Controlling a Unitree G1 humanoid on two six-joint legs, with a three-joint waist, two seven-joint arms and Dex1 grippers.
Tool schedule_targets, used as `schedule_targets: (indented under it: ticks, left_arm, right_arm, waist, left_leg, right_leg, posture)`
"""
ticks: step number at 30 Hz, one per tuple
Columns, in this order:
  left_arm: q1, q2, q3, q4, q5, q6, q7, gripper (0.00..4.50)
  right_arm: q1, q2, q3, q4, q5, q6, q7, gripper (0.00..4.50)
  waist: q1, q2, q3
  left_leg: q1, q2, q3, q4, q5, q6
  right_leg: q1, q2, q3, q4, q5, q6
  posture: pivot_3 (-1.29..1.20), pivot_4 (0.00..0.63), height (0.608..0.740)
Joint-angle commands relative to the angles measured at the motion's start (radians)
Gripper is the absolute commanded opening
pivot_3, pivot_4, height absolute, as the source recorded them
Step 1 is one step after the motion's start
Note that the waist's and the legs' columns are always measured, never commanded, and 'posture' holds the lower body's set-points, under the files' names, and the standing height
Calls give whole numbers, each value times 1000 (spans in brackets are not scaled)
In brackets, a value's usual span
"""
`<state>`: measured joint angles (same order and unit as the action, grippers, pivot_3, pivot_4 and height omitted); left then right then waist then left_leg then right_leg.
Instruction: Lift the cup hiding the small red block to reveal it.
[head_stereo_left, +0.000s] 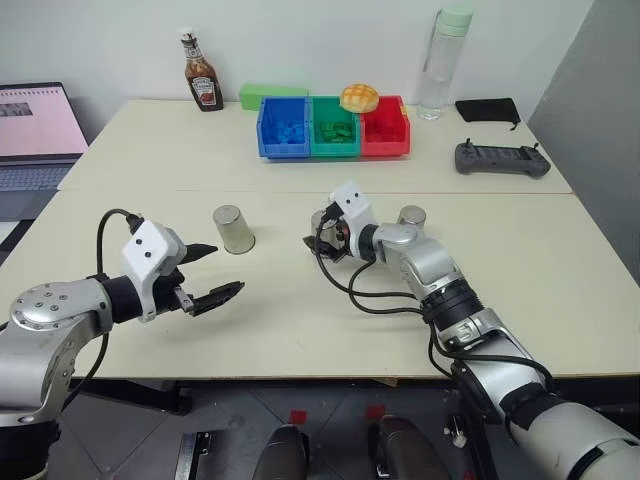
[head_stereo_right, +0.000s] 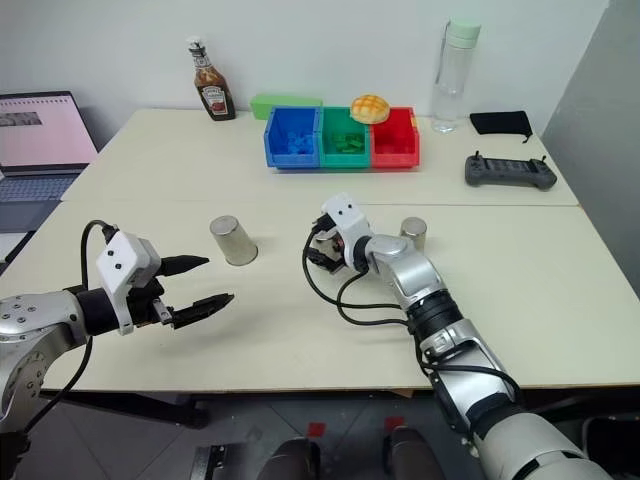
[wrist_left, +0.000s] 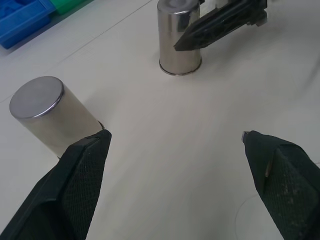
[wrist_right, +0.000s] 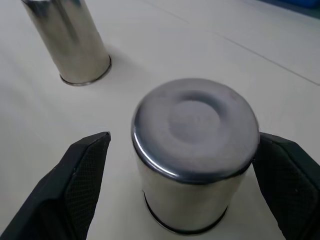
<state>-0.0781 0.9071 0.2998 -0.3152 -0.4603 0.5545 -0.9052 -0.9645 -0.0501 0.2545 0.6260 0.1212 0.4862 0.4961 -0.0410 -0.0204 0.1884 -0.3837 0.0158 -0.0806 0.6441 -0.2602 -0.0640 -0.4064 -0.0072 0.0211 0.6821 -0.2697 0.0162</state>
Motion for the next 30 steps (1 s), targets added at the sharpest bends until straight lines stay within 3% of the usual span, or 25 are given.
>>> schedule_targets:
  ticks: [1,3,8,9,14,19,26,30]
  left_arm:
    - [-10,9,15,-11,9,-25,6,4483]
    - [-10,8,16,-10,12,-27,7,4500]
    - [-9,5,14,-5,18,-33,10,4500]
    - [-9,4,13,-5,19,-34,11,4500]
    - [-18,1,3,3,26,-39,15,4500]
    - [-31,-2,-4,8,24,-37,18,4500]
    - [-56,-4,-31,16,21,-34,12,4500]
    - [-82,-6,-48,31,21,-34,10,4500]
  right_arm:
    - [-57,24,-52,55,-6,-80,-14,4320]
    - [-65,31,-58,77,-14,-97,-7,4018]
    - [-68,42,-70,101,-25,-129,5,2714]
    - [-68,44,-75,97,-22,-134,8,2646]
    - [-61,43,-103,27,-2,-125,17,2644]
    - [-26,9,-125,-181,17,-48,16,2644]
    - [128,-133,-86,-536,11,130,60,2644]
    - [187,-172,-78,-597,7,175,46,2644]
  waist:
    - [-1,0,0]
    - [-2,0,0]
    - [-3,0,0]
    - [-3,0,0]
    - [-3,0,0]
    - [-3,0,0]
    - [6,0,0]
    - [6,0,0]
  left_leg:
    - [0,0,0,0,0,0]
    - [0,0,0,0,0,0]
    - [0,0,0,0,0,0]
    - [0,0,0,0,0,0]
    - [0,0,0,0,0,0]
    - [-1,0,-1,-1,0,0]
    - [-1,0,-1,-1,0,0]
    - [-1,0,-1,0,0,0]
  right_leg:
    - [0,0,0,0,0,0]
    - [0,0,0,0,0,0]
    - [0,0,0,0,0,0]
    - [0,0,0,0,0,0]
    - [0,0,0,0,0,0]
    - [0,0,0,0,0,0]
    - [0,-1,-1,0,0,0]
    - [0,-1,-1,0,0,0]
  posture:
    - [0,150,740]
    - [0,150,740]
    - [0,150,740]
    - [0,150,740]
    - [0,150,740]
    - [0,150,740]
    - [0,150,740]
    - [0,150,740]
